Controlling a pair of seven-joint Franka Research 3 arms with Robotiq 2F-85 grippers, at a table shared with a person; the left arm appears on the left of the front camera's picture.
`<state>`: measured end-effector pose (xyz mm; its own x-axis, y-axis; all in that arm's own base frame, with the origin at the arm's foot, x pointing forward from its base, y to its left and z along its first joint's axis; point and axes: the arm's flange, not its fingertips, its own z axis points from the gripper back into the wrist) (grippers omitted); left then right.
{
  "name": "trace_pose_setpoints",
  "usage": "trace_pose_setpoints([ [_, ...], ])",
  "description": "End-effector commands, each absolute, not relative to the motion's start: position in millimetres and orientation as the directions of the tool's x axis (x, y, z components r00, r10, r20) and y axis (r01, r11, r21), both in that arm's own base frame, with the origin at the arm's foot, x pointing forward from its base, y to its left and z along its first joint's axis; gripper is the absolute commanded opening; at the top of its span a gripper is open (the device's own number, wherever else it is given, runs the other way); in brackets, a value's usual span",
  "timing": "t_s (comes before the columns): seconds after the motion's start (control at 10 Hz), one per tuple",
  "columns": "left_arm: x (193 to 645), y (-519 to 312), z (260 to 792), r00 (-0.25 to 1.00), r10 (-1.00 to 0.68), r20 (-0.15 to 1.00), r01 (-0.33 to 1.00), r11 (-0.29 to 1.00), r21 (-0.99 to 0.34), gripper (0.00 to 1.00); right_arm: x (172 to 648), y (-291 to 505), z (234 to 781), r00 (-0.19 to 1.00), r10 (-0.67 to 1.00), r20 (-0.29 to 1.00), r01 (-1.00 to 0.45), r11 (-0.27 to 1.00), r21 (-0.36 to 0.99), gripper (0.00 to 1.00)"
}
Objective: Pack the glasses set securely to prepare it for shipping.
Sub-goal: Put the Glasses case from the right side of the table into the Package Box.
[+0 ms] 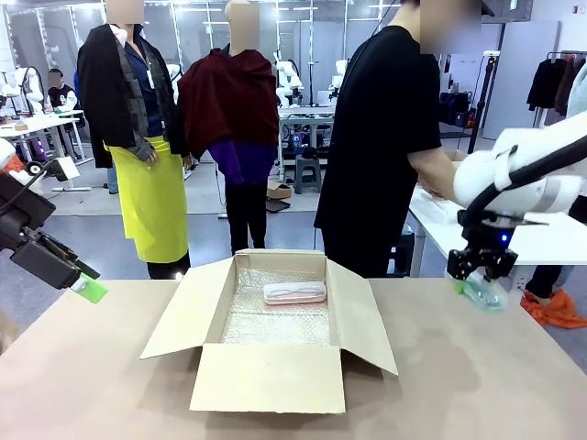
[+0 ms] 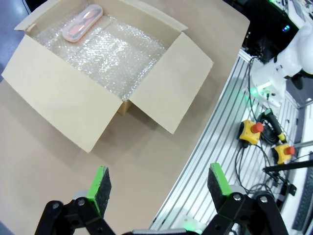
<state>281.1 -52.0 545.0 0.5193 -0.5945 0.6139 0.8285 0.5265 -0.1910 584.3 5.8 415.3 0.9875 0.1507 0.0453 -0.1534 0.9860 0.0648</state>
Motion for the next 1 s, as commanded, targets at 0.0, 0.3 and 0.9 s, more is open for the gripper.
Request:
trace_pose_setpoints([
  [0.0,282,-51,546,0.499,-0.594,0.631,0.842,0.504,-0.192,1.0,564,17,457,0.963,0.265,0.056,-0.266,0.964,0.005,0.24],
  [0.3,282,-51,546,0.499,-0.594,0.631,0.842,0.504,-0.192,1.0,551,45,488,0.842,0.539,0.037,-0.538,0.842,-0.035,0.24],
  [0.9,282,-51,546,0.499,-0.594,0.631,0.842,0.504,-0.192,1.0,544,208,522,0.077,0.995,0.064,-0.994,0.071,0.084,0.24],
])
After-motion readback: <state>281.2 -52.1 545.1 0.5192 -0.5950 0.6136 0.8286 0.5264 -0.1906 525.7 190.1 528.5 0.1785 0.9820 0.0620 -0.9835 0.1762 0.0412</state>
